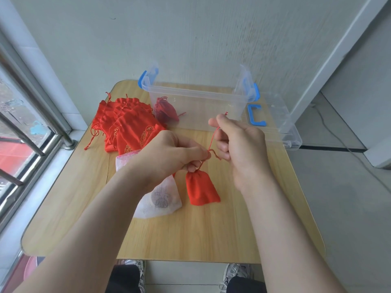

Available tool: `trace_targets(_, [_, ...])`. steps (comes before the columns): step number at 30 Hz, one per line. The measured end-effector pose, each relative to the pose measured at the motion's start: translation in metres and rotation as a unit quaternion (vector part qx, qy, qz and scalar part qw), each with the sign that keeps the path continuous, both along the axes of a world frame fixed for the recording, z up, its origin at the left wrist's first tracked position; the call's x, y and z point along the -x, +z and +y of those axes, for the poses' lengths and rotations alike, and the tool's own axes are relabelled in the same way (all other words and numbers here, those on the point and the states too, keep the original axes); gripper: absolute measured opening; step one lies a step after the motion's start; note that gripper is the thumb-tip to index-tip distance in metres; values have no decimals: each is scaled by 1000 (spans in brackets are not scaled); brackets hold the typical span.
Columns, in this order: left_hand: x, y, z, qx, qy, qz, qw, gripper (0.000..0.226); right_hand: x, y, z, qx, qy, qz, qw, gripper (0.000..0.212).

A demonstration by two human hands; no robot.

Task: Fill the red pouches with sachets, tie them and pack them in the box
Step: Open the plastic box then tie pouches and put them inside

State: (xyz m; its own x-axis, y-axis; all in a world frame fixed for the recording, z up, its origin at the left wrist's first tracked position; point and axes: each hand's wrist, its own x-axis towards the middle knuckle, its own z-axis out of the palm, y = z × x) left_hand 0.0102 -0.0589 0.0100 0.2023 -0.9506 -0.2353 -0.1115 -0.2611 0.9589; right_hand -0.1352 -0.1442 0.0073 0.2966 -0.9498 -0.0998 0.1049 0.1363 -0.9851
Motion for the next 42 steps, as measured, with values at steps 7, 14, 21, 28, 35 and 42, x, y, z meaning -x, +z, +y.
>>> trace_targets(7, [3, 2, 1, 9, -20, -9, 1000, 17, 1, 2, 3, 14, 48, 28, 998, 20])
trace_targets(14, [-2, -1, -2, 12, 20, 42, 999, 20, 2, 3, 7, 111, 32, 140, 983, 31])
trace_targets(21, [-6, 1, -1, 34, 54, 28, 998, 18, 4, 3, 18, 311, 88, 248, 913, 43])
trace_targets(28, [-6, 3, -2, 51, 85, -11, 995, 15, -2, -9, 10, 402, 47, 267, 875, 22])
trace_targets(35, [-5, 3, 0, 29, 46, -67, 996, 26, -1, -13, 6, 449, 61, 332, 827, 15])
trace_targets(42, [-4, -1, -1, 44, 107, -65, 991, 54, 2, -10, 9, 439, 73, 386, 808, 14])
